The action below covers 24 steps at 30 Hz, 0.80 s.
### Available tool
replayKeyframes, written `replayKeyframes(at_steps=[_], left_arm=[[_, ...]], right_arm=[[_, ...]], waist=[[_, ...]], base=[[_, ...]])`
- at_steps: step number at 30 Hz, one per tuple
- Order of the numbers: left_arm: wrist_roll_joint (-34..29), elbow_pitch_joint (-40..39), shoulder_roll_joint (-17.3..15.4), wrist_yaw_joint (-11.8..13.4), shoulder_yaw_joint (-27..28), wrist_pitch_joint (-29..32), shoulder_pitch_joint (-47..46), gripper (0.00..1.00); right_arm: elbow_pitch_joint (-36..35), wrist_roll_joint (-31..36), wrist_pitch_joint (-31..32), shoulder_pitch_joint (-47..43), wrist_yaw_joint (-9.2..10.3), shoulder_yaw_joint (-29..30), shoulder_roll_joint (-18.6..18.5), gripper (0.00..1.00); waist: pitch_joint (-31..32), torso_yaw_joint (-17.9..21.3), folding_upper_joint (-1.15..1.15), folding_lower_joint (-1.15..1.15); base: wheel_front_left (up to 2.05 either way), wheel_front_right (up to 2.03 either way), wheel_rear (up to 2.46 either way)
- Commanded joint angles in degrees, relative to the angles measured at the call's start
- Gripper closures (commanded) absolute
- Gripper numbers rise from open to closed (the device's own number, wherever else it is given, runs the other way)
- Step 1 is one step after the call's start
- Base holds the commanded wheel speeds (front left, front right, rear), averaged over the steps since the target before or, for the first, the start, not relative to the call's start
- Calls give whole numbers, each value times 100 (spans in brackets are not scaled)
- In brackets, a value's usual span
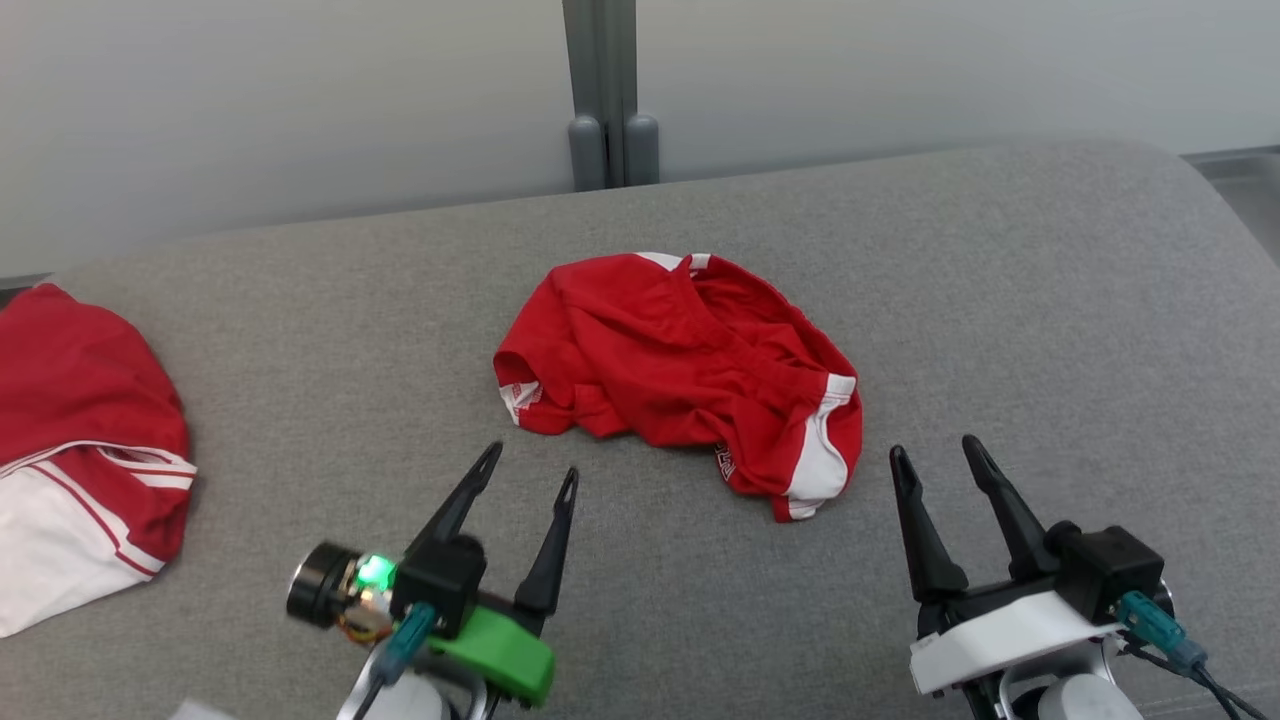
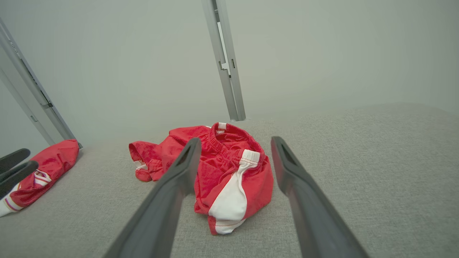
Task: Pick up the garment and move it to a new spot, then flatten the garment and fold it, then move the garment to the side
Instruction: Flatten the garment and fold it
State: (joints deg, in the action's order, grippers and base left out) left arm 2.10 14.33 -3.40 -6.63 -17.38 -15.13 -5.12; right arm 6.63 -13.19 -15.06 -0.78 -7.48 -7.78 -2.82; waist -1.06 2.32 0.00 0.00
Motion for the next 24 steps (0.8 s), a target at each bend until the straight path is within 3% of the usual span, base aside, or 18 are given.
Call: replayKeyframes(at_steps=[1,5,10,18,24], left_arm=[[-76,112,-74,-42,-174,62,-489,0],[69,577,-248,-83,-1209,652,-1903,0],[825,901,-602,-82,-2594,1400,-3315,0],[2164,1097,-882,-81,-4361,2484,-4915,0],[2561,1292,-929,-81,-4964,2879,-5534,0]], right_arm=[[-68,33,-18,170,-3,43,-12,0],[-180,10,-18,449,-3,167,-15,0],[-228,-129,-18,681,-3,358,-11,0],[-257,-329,-18,932,-3,403,-7,0],[-265,-446,-18,969,-3,350,-9,0]], waist=[[-483,319,0,0],[-1046,641,0,0],[-1492,982,0,0],[-1916,1430,0,0],[-1979,1638,0,0]], base=[[0,0,0],[0,0,0],[0,0,0],[0,0,0],[0,0,0]])
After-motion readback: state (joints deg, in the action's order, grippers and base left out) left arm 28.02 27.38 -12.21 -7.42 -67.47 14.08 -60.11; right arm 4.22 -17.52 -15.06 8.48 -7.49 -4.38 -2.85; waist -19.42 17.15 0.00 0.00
